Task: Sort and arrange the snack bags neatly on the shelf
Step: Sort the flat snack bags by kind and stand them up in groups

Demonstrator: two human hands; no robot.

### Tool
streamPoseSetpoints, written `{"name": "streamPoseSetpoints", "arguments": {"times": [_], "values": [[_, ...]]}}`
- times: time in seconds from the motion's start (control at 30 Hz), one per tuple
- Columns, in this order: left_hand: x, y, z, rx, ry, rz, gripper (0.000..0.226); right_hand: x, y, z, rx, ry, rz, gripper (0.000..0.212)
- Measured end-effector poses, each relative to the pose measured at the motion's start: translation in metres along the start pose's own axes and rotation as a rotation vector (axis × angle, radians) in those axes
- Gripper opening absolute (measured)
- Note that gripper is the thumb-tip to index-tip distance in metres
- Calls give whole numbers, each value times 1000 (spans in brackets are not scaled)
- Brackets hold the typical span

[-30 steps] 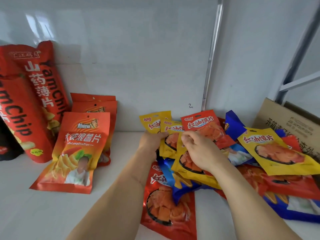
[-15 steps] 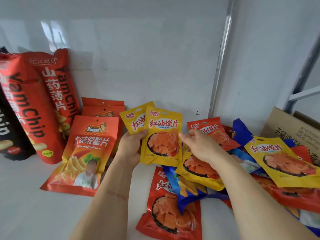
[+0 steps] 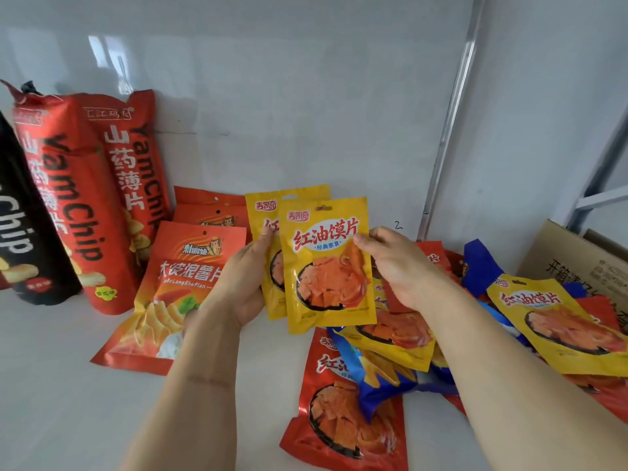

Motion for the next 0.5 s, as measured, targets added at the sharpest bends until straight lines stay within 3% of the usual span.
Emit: {"name": "streamPoseSetpoints", "arguments": {"times": [0.17, 0.33, 0.4, 0.5], "values": [[1, -9, 3, 12, -21, -34, 48, 11, -16, 6, 83, -22, -99, 27], [-1, -24, 5, -144, -13, 30, 73, 17, -18, 9, 219, -105, -274, 20], [-5, -27, 7, -206, -30, 5, 67, 15, -19, 14, 254, -74, -248, 21], [-6, -26, 7, -193, -54, -65, 39, 18, -22, 21, 248, -40, -202, 23]]}}
Point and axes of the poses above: each hand's wrist, its own z-axis away from the middle knuckle, its own y-axis out of the back of the hand, x = y × z, the point moved 5 cm from there along -z, towards the middle knuckle, and after that the axes turned 8 degrees about -z, right-handed, at the moved point
